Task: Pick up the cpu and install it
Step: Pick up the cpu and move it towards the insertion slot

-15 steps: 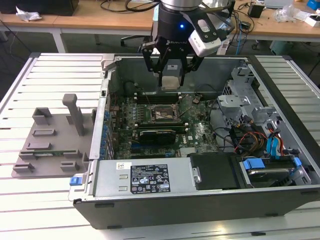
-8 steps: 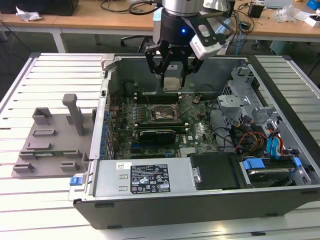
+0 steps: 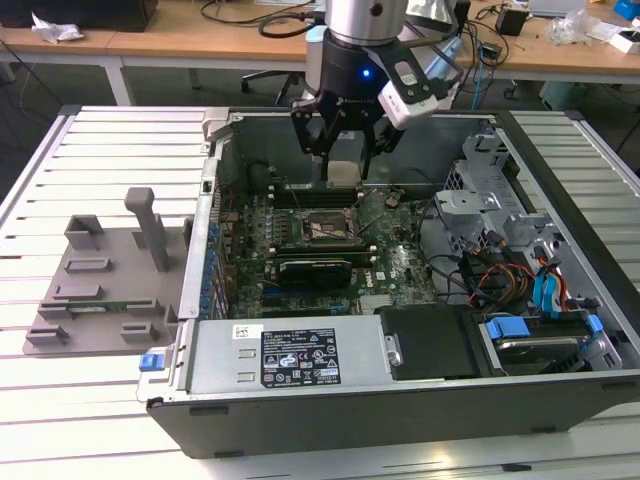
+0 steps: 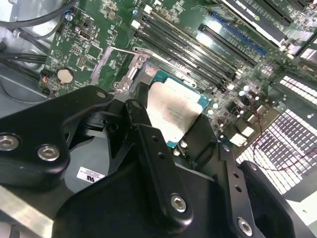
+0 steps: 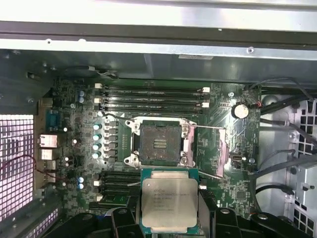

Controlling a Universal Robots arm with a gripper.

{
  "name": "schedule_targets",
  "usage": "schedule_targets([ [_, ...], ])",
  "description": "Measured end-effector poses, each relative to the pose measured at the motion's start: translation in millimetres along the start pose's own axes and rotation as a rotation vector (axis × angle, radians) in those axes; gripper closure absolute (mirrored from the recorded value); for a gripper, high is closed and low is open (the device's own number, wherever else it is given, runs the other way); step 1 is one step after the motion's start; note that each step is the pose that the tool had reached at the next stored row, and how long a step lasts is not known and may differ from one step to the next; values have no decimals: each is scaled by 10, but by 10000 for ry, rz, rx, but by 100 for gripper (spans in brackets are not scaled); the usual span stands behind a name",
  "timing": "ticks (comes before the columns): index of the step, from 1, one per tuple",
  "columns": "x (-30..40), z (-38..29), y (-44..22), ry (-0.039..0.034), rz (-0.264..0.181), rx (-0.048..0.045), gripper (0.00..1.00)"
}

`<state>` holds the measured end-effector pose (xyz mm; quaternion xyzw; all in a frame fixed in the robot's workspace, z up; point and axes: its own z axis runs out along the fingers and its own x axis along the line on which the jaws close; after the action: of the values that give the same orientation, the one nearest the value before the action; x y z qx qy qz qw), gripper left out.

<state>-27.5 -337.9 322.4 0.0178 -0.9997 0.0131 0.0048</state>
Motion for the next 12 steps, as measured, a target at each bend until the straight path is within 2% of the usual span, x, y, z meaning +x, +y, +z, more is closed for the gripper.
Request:
schedule_targets([
  [12,-39,163,5,19,0,1,45],
])
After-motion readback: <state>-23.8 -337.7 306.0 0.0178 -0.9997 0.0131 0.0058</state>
